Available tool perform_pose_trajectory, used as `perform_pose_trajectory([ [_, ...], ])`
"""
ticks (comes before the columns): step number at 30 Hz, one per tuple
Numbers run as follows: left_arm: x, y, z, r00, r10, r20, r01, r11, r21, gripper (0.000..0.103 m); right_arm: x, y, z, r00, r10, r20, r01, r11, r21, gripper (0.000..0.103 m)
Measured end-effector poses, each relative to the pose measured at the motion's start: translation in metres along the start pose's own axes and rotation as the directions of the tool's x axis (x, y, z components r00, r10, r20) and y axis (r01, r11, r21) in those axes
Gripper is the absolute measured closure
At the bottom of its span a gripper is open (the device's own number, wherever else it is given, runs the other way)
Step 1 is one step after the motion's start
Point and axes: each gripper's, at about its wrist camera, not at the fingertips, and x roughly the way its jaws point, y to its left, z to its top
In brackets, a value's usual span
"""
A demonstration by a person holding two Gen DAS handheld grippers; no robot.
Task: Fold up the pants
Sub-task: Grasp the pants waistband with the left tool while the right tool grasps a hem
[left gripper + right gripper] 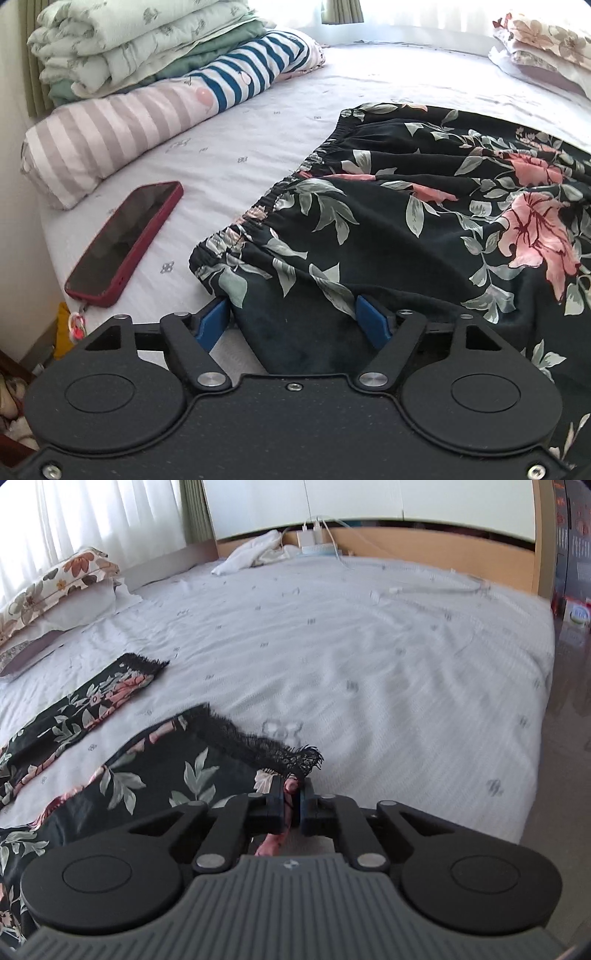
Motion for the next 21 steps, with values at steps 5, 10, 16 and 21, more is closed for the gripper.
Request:
perform_pose_trajectory([
  [5,0.000,-0.004,-0.001,1.000,0.022,0.017,-0.023,0.999,0.024,0.027,-0.013,-0.006,0.009,0.991,-0.117,0.066,0.121,0.991,-0.059,0.096],
  [10,-0.001,-0.004,-0.001,0.999,0.032,0.026,-0.033,0.999,0.038,0.027,-0.007,-0.025,0.012,0.984,-0.176,0.035,0.177,0.983,-0.048,0.096],
  [16,-0.018,-0.005,0.005,0.998,0.022,0.060,-0.026,0.998,0.063,0.029,-0.020,-0.028,0.012,0.991,-0.133,0.023,0.134,0.990,-0.035,0.069],
  [21,-0.051,-0.011,0.026,0.990,-0.063,0.123,0.055,0.996,0.069,0.014,-0.048,-0.005,0.034,0.998,-0.005,0.057,0.007,0.999,-0.040,0.052],
])
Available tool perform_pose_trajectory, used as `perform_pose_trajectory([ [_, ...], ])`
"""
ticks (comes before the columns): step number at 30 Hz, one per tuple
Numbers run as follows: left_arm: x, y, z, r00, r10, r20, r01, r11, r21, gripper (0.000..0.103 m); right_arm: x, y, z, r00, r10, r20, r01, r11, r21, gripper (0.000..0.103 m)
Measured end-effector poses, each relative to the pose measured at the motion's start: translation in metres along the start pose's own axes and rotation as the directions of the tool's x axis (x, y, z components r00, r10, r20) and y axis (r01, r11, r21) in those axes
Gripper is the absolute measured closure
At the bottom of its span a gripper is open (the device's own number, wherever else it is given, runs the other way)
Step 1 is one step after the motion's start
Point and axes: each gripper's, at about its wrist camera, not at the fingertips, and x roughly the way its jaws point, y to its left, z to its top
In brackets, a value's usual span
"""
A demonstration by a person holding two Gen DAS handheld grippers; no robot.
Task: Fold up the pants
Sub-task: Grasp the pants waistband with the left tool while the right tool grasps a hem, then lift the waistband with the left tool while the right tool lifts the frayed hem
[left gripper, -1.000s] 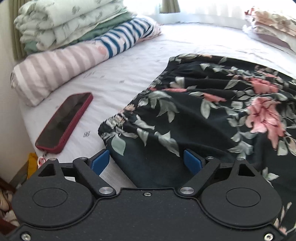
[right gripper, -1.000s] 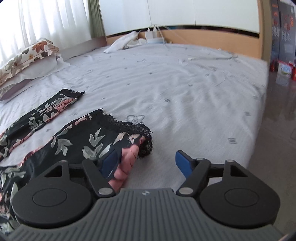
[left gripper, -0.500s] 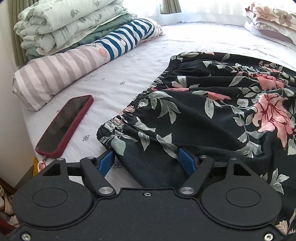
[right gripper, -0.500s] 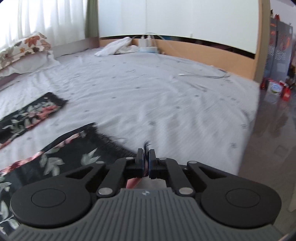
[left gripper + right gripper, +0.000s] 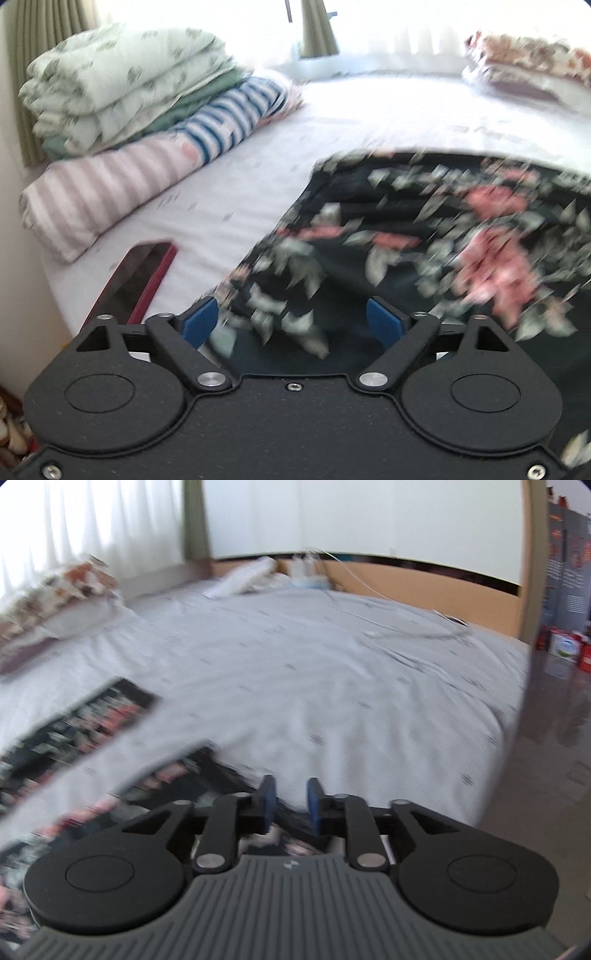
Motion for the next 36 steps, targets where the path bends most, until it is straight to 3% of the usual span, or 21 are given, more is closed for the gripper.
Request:
perform_pose_trajectory([
  [8,-0.012,-0.020,0.072,0.987,-0.159,0.029,0.160,0.987,-0.014,0.006,-0.033,0.062,0.047,0.983,0.179,0.025,-0.178,0.983,-0.054,0.024],
  [14,0.019,-0.029,0.129,0.975,-0.222,-0.017,0.219,0.972,-0.082,0.002,-0.036,0.116,0.077,0.966,0.257,-0.019,-0.258,0.961,-0.095,0.014],
  [20,0.074,-0.029,0.168,0.974,-0.217,-0.068,0.200,0.959,-0.200,0.002,-0.017,0.172,0.104,0.955,0.287,-0.071,-0.294,0.950,-0.107,0.013],
  [26,0.132,-0.041,0.196,0.981,-0.158,-0.108,0.133,0.969,-0.211,0.002,0.024,0.220,0.119,0.933,0.328,-0.148,-0.337,0.941,-0.037,0.011],
  [31,0.188,-0.050,0.196,0.970,-0.149,-0.193,0.096,0.961,-0.259,0.002,0.063,0.260,0.120,0.941,0.303,-0.151,-0.313,0.948,-0.050,0.010],
  [36,0.227,-0.059,0.191,0.971,-0.112,-0.211,0.055,0.965,-0.257,0.002,0.106,0.297,0.117,0.945,0.278,-0.172,-0.296,0.952,-0.085,0.010],
])
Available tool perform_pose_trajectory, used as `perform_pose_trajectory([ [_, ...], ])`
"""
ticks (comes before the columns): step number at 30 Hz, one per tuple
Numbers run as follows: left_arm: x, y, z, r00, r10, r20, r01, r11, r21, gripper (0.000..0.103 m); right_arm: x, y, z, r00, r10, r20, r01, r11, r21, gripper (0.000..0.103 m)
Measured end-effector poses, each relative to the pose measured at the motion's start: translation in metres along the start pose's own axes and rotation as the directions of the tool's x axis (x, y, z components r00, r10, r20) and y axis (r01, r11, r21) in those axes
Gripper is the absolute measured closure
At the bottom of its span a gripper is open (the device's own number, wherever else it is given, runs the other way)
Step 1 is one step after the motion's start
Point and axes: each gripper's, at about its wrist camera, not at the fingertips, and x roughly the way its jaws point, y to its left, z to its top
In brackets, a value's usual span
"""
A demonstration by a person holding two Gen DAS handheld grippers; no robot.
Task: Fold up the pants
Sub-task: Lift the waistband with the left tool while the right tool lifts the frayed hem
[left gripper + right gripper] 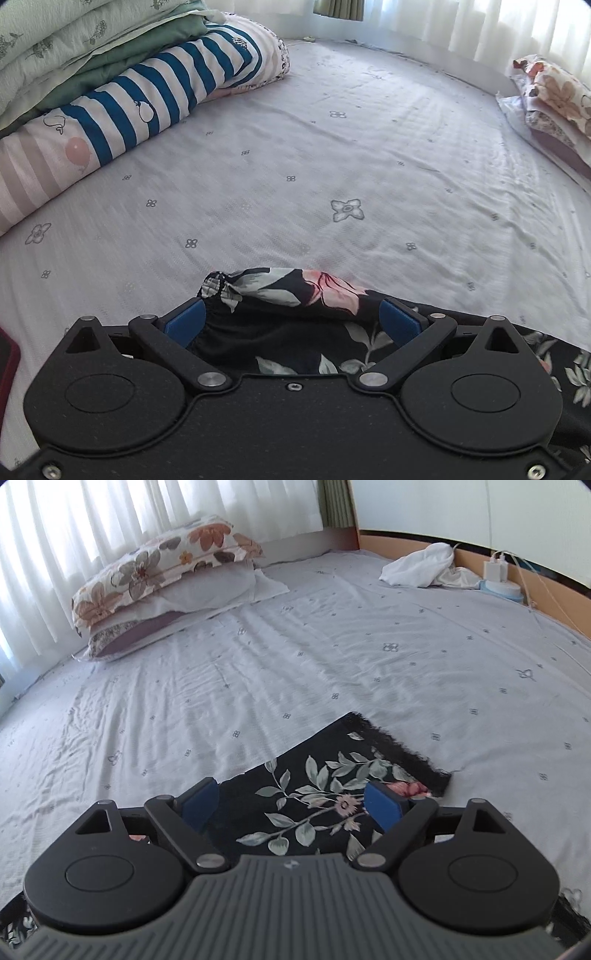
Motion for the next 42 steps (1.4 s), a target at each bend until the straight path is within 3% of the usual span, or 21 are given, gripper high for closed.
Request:
perform_pose_trajectory([
  [16,0.061,-0.004,-0.009,0.997,0.071,-0.005,-0.071,0.997,-0.019,0.000,0.158,0.000,0.027,0.982,-0.138,-0.131,0.145,0.989,0.043,0.009],
  [21,0.068,-0.013,-0.011,0.991,0.128,0.032,-0.129,0.992,0.003,0.000,0.194,0.001,0.032,0.971,-0.178,-0.159,0.187,0.982,0.040,0.009],
  [26,0.075,-0.015,-0.009,0.987,0.157,0.041,-0.156,0.987,-0.032,0.000,0.218,0.008,0.035,0.958,-0.227,-0.177,0.231,0.973,0.004,0.006],
  [29,0.077,-0.011,-0.006,0.987,0.159,0.028,-0.157,0.986,-0.061,0.000,0.224,0.013,0.032,0.951,-0.259,-0.170,0.258,0.966,-0.025,0.017],
  [31,0.077,-0.009,-0.005,0.986,0.166,0.029,-0.164,0.984,-0.075,0.006,0.221,0.018,0.032,0.950,-0.274,-0.153,0.270,0.962,-0.043,0.030],
  [33,0.073,-0.008,-0.005,0.983,0.181,0.042,-0.178,0.981,-0.072,0.025,0.215,0.021,0.034,0.942,-0.308,-0.133,0.303,0.951,-0.056,0.081],
  [34,0.070,-0.008,-0.005,0.982,0.181,0.048,-0.177,0.981,-0.072,0.030,0.212,0.020,0.036,0.944,-0.299,-0.139,0.296,0.954,-0.043,0.092],
  [39,0.055,-0.006,-0.004,0.990,0.140,0.037,-0.137,0.989,-0.061,0.082,0.199,0.011,0.035,0.946,-0.273,-0.175,0.278,0.960,0.004,0.101],
  [42,0.046,-0.004,-0.003,0.993,0.116,0.023,-0.114,0.991,-0.068,0.090,0.184,0.003,0.034,0.951,-0.255,-0.176,0.266,0.963,0.042,0.101],
])
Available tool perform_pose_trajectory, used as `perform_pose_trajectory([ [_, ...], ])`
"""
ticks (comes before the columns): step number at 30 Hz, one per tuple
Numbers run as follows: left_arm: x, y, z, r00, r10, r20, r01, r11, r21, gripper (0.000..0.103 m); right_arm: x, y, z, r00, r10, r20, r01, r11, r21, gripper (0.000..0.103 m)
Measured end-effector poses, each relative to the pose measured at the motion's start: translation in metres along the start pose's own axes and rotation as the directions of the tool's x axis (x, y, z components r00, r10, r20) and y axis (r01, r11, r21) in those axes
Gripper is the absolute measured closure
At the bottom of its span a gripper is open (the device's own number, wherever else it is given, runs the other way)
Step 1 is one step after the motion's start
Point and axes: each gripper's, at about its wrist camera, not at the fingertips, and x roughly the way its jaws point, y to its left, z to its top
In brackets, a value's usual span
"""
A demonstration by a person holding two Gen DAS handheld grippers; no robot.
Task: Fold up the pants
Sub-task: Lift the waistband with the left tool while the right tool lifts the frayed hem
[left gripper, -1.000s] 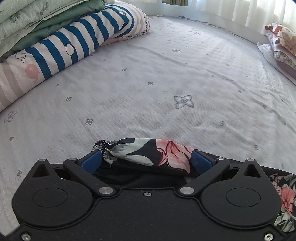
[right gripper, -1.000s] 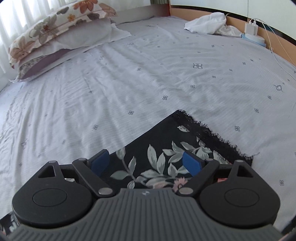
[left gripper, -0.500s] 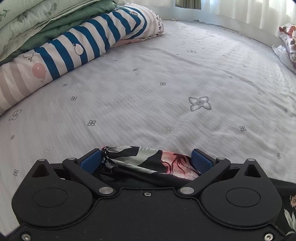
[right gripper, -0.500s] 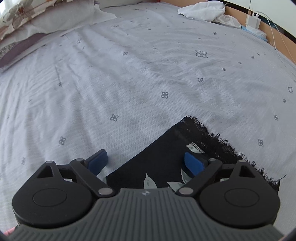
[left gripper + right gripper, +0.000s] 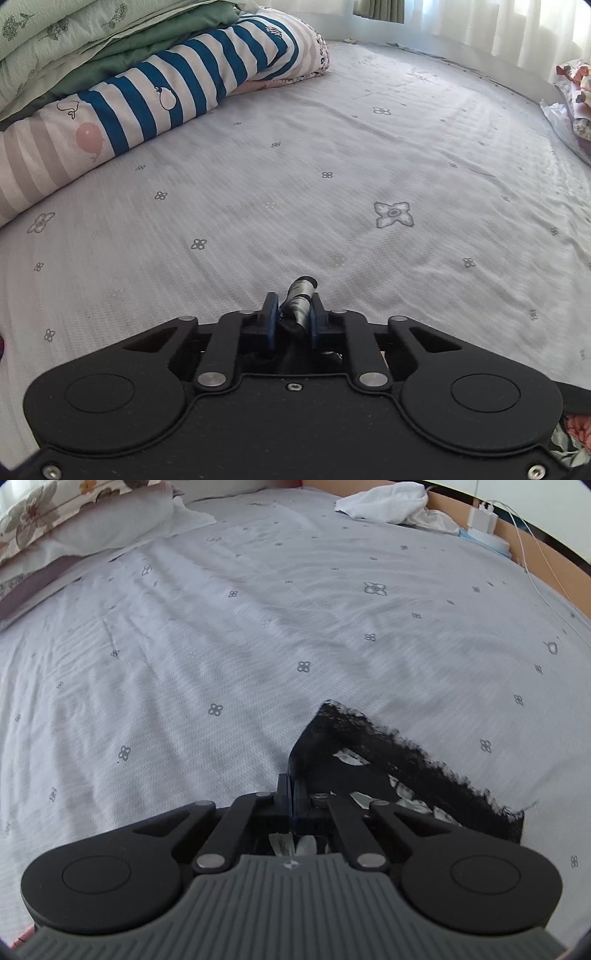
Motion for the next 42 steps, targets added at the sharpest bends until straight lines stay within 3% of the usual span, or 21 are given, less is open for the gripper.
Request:
perform_pose_trajectory([
  [5,-0.019,0.013,0.000,0.999,-0.047,-0.005,0.047,0.999,-0.025,0.093,-0.030,-0.023,-0.003,1.000,0.010,0.022,-0.010,1.000,0.005,0.101],
  [15,-0.068,0.036,-0.008,0.995,-0.092,0.023,0.092,0.996,0.015,0.094,-0.082,-0.099,-0.022,0.999,0.011,0.035,-0.013,0.998,0.056,0.101],
  [20,-0.077,0.044,-0.013,0.995,-0.102,0.019,0.102,0.995,0.021,0.094,-0.087,-0.135,-0.031,0.990,0.144,0.008,-0.143,0.977,0.157,0.100],
  [23,-0.075,0.047,-0.014,0.994,-0.111,0.009,0.111,0.994,0.013,0.094,-0.079,-0.139,-0.036,0.974,0.226,-0.010,-0.219,0.955,0.198,0.094],
  [27,-0.071,0.047,-0.012,0.994,-0.110,0.006,0.109,0.994,0.018,0.094,-0.066,-0.124,-0.040,0.963,0.269,0.010,-0.266,0.947,0.181,0.084],
  [30,-0.064,0.044,-0.011,0.995,-0.103,0.008,0.103,0.994,0.028,0.094,-0.055,-0.111,-0.039,0.961,0.274,0.039,-0.276,0.948,0.157,0.070],
  [35,-0.049,0.038,-0.014,0.995,-0.095,0.003,0.095,0.995,0.044,0.094,-0.028,-0.090,-0.039,0.960,0.280,-0.001,-0.278,0.951,0.137,0.065],
  [40,-0.039,0.035,-0.013,0.996,-0.091,0.000,0.091,0.995,0.046,0.093,-0.014,-0.074,-0.040,0.966,0.257,0.016,-0.257,0.962,0.091,0.049],
  [42,-0.036,0.034,-0.012,0.996,-0.086,0.002,0.086,0.995,0.051,0.093,-0.012,-0.070,-0.038,0.968,0.251,0.032,-0.252,0.964,0.083,0.037],
])
